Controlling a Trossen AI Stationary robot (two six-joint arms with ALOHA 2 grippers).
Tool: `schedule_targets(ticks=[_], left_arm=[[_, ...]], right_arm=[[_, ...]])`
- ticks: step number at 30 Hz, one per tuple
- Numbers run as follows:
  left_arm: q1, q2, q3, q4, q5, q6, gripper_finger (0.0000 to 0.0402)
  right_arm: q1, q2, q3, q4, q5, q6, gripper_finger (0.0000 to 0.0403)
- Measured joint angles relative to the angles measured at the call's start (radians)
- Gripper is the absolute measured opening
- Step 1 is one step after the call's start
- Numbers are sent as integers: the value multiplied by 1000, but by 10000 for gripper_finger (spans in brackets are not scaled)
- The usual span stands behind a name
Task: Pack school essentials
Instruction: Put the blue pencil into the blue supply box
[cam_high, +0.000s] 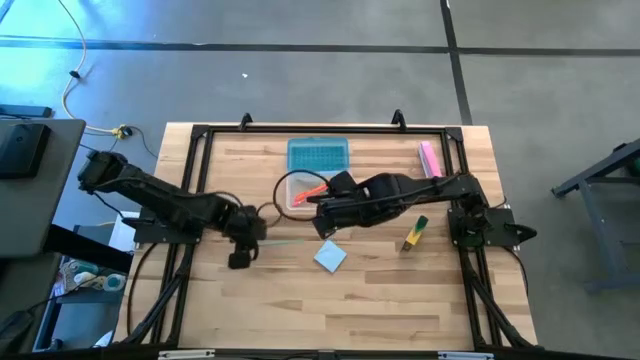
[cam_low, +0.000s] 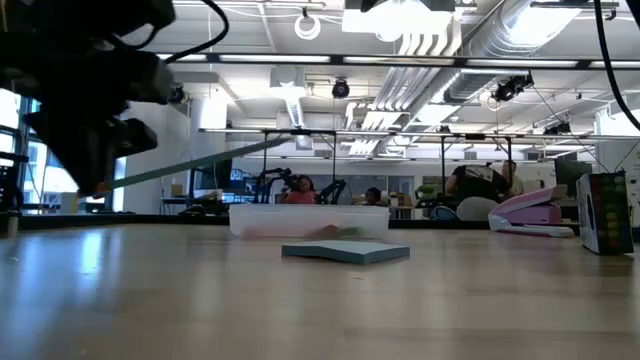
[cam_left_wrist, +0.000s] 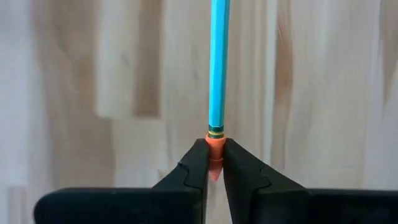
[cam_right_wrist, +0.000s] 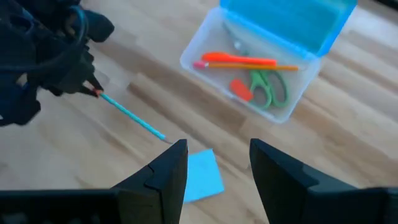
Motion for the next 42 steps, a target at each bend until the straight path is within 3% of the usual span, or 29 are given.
schedule_targets(ticks=[7, 14, 21, 32, 42], left_arm=[[186, -20, 6, 117, 31, -5, 26], [354, -3, 97, 121, 34, -6, 25], [474, 94, 201, 125, 35, 61, 27], [527, 316, 331, 113, 69, 97, 29], [526, 350, 346, 78, 72, 89, 47]], right_arm=[[-53, -27, 1, -28, 43, -65, 162], [-136, -43, 1, -27, 48, -164, 162], [-230, -59, 1, -27, 50, -287, 162], [-367, -59, 1, -28, 24, -485, 162], [-464, -59, 1, -28, 23, -611, 162]])
